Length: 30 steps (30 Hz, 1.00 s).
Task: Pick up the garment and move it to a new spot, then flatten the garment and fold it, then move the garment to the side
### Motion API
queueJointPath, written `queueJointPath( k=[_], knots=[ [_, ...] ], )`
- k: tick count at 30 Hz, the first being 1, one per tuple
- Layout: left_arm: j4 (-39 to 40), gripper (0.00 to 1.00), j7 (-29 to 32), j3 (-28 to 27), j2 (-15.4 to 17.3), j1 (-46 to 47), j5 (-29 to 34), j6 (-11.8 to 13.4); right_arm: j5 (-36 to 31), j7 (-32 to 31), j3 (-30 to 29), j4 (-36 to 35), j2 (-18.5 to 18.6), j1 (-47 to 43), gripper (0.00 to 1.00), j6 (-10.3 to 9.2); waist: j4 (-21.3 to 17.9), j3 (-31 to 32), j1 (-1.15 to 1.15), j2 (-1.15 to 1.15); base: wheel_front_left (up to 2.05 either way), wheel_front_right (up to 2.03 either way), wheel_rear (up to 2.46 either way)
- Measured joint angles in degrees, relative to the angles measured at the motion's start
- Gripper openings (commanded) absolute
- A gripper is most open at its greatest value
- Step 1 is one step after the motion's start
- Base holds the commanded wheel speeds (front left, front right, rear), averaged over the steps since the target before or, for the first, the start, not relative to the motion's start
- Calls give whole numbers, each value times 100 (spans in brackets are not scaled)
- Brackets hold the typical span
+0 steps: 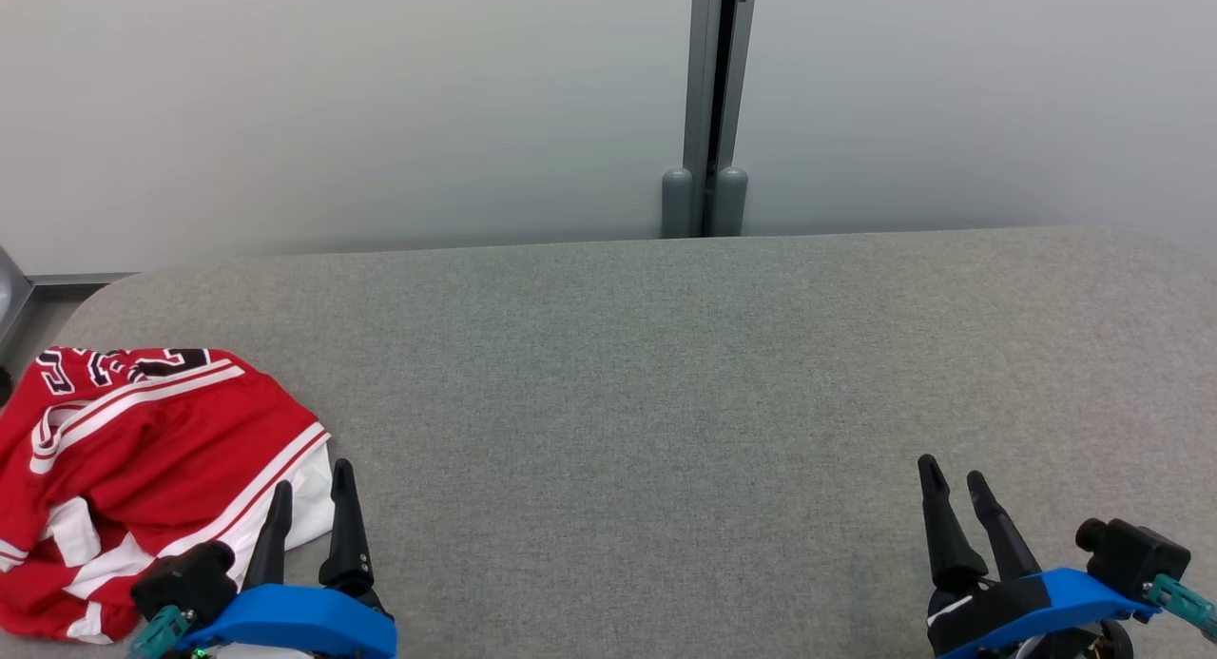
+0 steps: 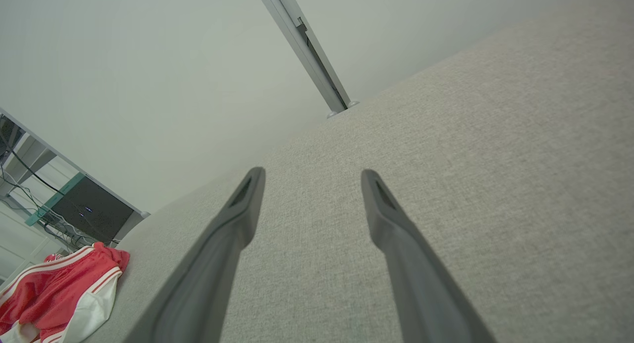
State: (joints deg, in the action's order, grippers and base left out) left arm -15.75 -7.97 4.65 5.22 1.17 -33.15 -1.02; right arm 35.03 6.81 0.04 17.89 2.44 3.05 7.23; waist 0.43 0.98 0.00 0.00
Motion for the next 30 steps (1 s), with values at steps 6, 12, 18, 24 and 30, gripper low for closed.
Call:
queueJointPath(
  k=[6, 12, 18, 24, 30],
  knots=[
    [-76, 100, -88, 83, 19, -1, 352, 24, -355, 44, 56, -8, 2, 0, 100, 9, 6, 3, 0, 0, 0, 0, 0],
    [-180, 100, -174, 156, 26, -1, 641, 48, -649, 109, 104, 7, 3, -1, 100, 15, 17, 6, 0, 0, 0, 0, 0],
    [-269, 100, -254, 205, 36, -1, 914, 73, -954, 172, 107, 35, 5, -1, 100, 15, 17, 11, 0, 0, 0, 0, 0],
    [-333, 100, -332, 276, 52, 2, 1136, 92, -1261, 236, 115, 41, 7, 0, 100, 16, 8, 11, 0, 0, 0, 0, 0],
    [-414, 100, -400, 330, 70, 13, 1354, 105, -1550, 293, 124, 55, 9, 0, 100, 16, 2, 13, 0, 0, 0, 0, 0]
  ],
)
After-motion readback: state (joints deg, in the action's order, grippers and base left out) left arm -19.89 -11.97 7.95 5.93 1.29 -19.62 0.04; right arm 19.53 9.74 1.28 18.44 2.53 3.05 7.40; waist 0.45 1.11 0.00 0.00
